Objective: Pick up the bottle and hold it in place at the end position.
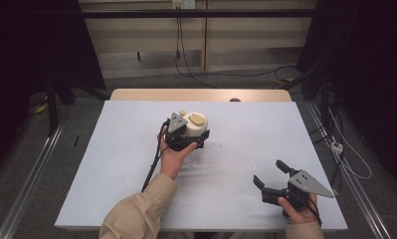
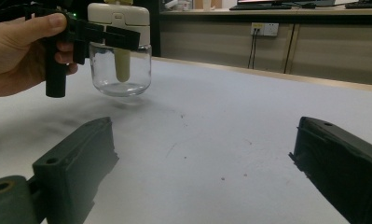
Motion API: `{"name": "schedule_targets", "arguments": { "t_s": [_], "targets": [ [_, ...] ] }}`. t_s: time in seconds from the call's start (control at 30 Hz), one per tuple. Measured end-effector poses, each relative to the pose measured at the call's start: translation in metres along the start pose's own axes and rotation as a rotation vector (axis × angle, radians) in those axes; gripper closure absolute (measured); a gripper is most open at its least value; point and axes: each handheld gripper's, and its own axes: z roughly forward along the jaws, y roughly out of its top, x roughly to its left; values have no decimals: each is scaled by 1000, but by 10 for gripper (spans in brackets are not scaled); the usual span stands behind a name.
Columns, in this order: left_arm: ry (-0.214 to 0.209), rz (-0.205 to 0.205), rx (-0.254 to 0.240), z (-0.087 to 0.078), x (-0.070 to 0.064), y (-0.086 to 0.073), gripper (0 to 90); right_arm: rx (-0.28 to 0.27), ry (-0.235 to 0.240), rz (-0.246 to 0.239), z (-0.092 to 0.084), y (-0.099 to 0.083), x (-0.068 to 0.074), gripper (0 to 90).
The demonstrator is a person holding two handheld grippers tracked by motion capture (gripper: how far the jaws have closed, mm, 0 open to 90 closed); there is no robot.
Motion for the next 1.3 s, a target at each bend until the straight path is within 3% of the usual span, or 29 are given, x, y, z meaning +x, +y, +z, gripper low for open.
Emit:
{"name": "schedule_targets", "arguments": {
  "t_s": [0.63,1.3],
  "targets": [
    [4,2,-2,8,1,-1,64,0,5,-4,0,0,0,48],
    [3,13,7,20,-7,0,64,1,6,-7,0,0,0,49]
  ]
}}
